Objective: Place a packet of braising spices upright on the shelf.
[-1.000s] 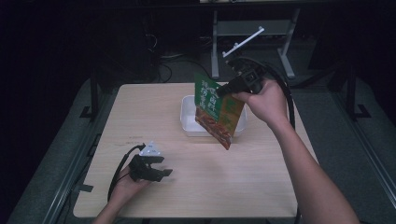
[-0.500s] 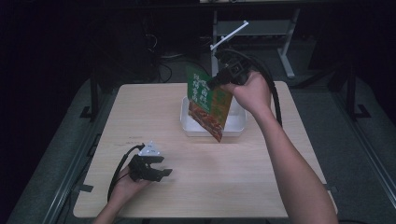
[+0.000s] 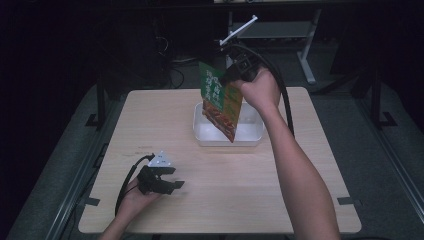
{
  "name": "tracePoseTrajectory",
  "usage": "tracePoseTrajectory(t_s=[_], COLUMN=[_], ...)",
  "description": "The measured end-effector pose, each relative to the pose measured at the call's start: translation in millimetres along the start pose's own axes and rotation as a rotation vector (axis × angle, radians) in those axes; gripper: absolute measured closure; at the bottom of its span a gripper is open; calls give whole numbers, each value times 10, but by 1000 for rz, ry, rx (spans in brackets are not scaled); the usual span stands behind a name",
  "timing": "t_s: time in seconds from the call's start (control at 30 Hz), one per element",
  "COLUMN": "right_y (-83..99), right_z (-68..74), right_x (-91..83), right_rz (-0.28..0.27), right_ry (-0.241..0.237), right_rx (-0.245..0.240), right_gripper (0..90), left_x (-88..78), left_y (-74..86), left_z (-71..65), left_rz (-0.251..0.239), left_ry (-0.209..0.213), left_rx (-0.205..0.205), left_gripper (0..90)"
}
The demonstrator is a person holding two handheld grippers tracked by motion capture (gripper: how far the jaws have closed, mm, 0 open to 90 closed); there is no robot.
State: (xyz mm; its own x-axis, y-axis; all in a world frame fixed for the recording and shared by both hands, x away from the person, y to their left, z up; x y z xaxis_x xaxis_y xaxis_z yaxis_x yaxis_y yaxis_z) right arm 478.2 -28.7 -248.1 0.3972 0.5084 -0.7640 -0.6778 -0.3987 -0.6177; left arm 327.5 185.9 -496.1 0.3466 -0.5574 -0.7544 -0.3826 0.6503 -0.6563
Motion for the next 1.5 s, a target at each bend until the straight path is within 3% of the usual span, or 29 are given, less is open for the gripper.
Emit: tracePoseTrajectory(t_s=[0.67,1.07,1.5], right_y=[-166,-168,-104], right_z=[-45,-45,-86], right_x=[346,495,655], right_rz=[-7,11,33], right_ry=[32,50,48], right_rx=[11,-1,21], right_gripper=[900,900,900], left_x=[-1,-9,-11], left_y=[-8,-10,-12], left_z=[-10,-6,-3], left_rz=[-6,-5,-5], left_ry=[6,6,5], left_rx=[2,7,9], left_gripper=[374,374,374])
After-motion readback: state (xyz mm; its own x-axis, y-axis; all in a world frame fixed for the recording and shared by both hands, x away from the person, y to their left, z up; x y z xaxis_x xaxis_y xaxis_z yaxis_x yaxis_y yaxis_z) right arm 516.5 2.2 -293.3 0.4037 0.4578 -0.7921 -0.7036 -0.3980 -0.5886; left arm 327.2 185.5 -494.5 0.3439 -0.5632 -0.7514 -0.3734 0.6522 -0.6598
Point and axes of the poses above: each handheld gripper's, and its own axes: x roughly forward along the jaws, y roughly out of its underside, z roughly to its left, the point moved 7 cm from there along x, roughly forward along the jaws, and after that the axes turned 6 degrees about x, right-handed, at the moved point
